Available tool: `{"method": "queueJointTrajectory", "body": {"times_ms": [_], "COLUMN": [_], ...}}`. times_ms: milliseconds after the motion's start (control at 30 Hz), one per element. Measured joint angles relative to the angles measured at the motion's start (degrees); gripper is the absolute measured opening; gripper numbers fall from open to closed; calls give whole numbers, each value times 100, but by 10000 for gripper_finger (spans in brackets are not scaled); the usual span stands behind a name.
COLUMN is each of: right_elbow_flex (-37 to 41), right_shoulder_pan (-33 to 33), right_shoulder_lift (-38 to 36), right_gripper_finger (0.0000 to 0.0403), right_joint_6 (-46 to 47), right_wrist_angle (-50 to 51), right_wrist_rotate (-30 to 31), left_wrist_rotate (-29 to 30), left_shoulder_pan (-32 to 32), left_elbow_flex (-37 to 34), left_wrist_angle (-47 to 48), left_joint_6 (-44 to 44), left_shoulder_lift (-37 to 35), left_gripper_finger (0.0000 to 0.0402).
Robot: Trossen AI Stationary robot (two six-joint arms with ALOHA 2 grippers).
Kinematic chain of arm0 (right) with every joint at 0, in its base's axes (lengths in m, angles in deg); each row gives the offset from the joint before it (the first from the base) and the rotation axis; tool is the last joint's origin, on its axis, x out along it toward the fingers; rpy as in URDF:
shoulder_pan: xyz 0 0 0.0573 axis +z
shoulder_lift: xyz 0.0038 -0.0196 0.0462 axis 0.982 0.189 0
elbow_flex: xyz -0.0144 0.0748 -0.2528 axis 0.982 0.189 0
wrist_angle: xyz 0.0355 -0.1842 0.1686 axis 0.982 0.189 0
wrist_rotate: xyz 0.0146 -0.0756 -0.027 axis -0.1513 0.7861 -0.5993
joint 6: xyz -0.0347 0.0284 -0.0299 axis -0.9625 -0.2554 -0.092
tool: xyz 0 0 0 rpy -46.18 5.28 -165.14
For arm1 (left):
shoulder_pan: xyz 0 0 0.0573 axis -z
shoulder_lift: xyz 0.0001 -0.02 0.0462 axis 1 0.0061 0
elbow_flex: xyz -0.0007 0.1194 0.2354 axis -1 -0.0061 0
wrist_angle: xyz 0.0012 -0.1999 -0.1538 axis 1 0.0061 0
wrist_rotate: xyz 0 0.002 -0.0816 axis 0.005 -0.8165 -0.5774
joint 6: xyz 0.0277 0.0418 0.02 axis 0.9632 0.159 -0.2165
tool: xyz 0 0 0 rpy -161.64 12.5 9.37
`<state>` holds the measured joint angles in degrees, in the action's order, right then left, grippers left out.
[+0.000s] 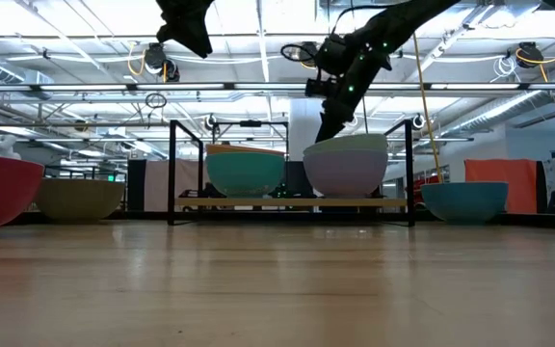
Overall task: Place and stack bowls onto a shelf
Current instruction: Stack the green bowl on top of the purple bowl on the shelf
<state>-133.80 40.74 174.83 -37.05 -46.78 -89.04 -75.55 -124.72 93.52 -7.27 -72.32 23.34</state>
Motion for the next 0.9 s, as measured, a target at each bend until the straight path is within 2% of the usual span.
{"method": "queueJointTrajectory", "body": {"times_ms": [200,333,433,533,667,800,900], "right_elbow_flex": [-243,-248,-223,128,936,1789,2283], "right_shoulder_pan": [215,695,1129,1496,1873,2017,2032], "right_shoulder_lift": [-661,-1324,-1658,-1894,-2115,-2154,-2154], "right_gripper_finger": [0,0,0,0,0,0,0], "right_joint_6": [-3,-15,-44,-92,31,234,255], "right_wrist_angle": [502,1594,2740,3435,3295,2501,1821], "right_wrist_rotate": [-1,-77,-427,-1064,-1117,-1079,-723], "left_wrist_rotate": [0,0,2,2,2,2,2], "left_shoulder_pan": [-2,-7,-11,-11,-11,-11,-11], "left_elbow_flex": [0,0,0,0,0,0,0], "left_wrist_angle": [-1,-2,-2,-2,-9,-14,-17], "left_joint_6": [13,37,49,49,49,47,41], "left_shoulder_lift": [-1,1,1,1,-1,0,1], "left_gripper_finger": [113,113,113,113,113,113,113]}}
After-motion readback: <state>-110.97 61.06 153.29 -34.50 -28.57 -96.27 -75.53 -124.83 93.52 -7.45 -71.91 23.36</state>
